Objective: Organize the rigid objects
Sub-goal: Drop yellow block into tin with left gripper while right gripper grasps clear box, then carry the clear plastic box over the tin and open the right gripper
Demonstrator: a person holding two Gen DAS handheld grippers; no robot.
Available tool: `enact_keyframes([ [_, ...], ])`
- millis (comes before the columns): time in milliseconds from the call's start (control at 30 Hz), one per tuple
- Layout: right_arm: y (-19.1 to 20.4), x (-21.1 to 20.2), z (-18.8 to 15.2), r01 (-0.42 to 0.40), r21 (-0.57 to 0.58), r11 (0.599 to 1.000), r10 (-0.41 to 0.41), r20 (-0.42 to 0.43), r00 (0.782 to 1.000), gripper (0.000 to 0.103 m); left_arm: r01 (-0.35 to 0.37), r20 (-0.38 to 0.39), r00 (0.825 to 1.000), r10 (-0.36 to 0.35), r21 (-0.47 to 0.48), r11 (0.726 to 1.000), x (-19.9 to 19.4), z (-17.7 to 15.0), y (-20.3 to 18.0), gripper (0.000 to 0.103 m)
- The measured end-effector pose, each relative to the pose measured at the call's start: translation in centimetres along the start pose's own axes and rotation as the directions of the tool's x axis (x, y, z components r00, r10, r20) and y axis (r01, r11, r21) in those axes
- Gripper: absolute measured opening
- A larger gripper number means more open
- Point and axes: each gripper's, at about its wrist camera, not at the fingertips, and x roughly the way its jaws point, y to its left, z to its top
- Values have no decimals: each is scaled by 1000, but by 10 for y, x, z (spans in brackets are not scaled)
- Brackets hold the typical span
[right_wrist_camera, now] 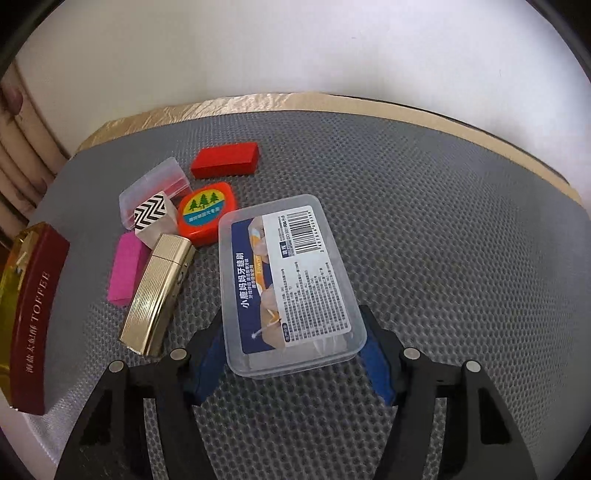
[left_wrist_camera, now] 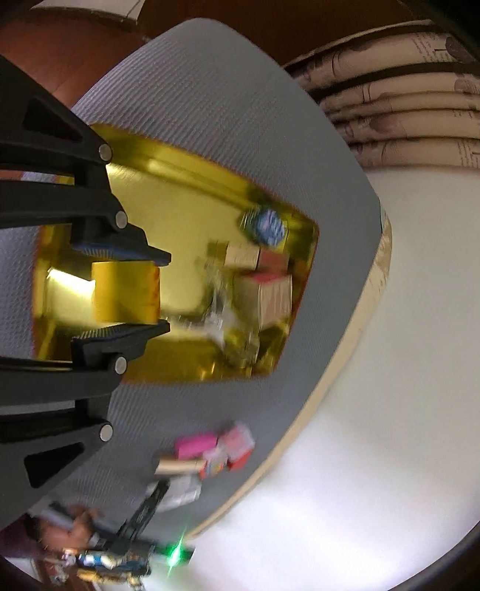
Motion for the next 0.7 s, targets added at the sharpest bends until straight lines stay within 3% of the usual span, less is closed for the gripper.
enact_keyframes([
  [133, -18, -18, -11, -18, 35, 999, 17, 15, 1000, 62, -70, 3, 998, 70, 26, 997, 23, 17, 14, 30],
  [267, -34, -35, -23, -27, 65, 998, 25, 24, 999, 62, -78, -9, 997, 78, -7, 997, 37, 32, 30, 30],
  [400, -43, -52, -28, -39, 94, 995, 35, 43, 998, 62, -81, 54, 995, 83, -23, 996, 22, 34, 35, 30],
  [500, -46, -72, -31, -78, 109, 991, 71, 64, 995, 61, -85, 118, 989, 89, -38, 996, -1, 22, 35, 30],
  [700, 2, -99, -21, -147, 31, 989, 143, 104, 984, 59, -106, 191, 974, 119, -80, 991, -40, -23, 36, 30],
])
